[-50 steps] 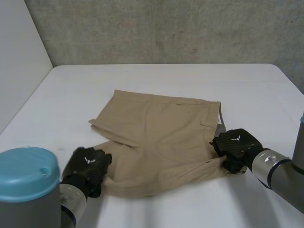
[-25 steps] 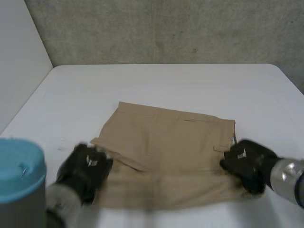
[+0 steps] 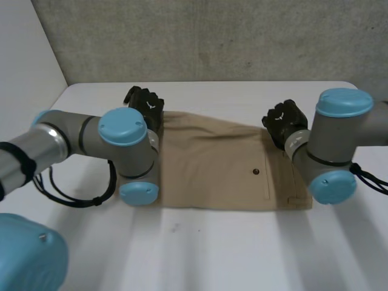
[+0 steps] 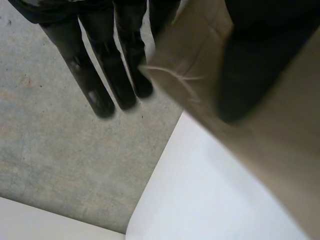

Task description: Fold the shorts.

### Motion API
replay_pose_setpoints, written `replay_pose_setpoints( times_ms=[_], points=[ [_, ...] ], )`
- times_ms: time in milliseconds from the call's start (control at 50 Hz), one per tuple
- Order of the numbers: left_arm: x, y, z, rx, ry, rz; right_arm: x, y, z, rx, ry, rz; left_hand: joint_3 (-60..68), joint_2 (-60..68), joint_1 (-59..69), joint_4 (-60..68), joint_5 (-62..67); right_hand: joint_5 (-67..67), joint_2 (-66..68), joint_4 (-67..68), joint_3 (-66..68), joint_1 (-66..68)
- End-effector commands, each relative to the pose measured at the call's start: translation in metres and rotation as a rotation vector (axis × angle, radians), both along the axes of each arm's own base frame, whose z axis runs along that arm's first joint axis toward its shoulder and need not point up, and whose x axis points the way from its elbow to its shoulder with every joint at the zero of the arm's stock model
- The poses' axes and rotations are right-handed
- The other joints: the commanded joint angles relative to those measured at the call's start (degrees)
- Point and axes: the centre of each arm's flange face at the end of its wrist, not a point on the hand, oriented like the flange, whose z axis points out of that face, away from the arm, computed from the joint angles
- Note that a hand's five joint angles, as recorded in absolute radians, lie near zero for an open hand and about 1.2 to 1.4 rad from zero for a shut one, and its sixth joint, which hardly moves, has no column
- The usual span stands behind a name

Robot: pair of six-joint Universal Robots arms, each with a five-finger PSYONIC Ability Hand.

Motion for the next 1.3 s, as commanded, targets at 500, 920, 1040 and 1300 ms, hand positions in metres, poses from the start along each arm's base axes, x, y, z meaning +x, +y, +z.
replay_pose_setpoints(
  times_ms=[500, 920, 1040, 1300],
  points=[
    [0.074, 0.134, 0.029, 0.384, 0.476, -0.06, -0.076, 0.088, -0.004, 0.505, -0.353, -0.107, -31.54, -31.44, -24.84, -31.5, -29.38, -23.61, -21.2, -23.49, -23.61, -12.91],
    [0.081, 0.137, 0.004, 0.45, 0.452, -0.019, -0.087, 0.064, -0.034, 0.396, -0.372, -0.131, -31.76, -31.65, -25.06, -31.71, -29.6, 36.91, 39.32, 37.03, 36.91, 47.61],
    [0.082, 0.138, 0.004, 0.453, 0.45, -0.015, -0.101, 0.056, -0.011, 0.302, -0.31, -0.14, -31.76, -31.65, -25.06, -31.71, -29.6, 36.91, 39.32, 37.03, 36.91, 47.61],
    [0.083, 0.142, 0.019, 0.42, 0.471, -0.031, -0.112, 0.039, 0.042, -0.037, 0.244, -0.144, -31.76, -31.65, -25.06, -31.71, -29.6, 36.91, 39.32, 37.03, 36.91, 47.61]
  ],
)
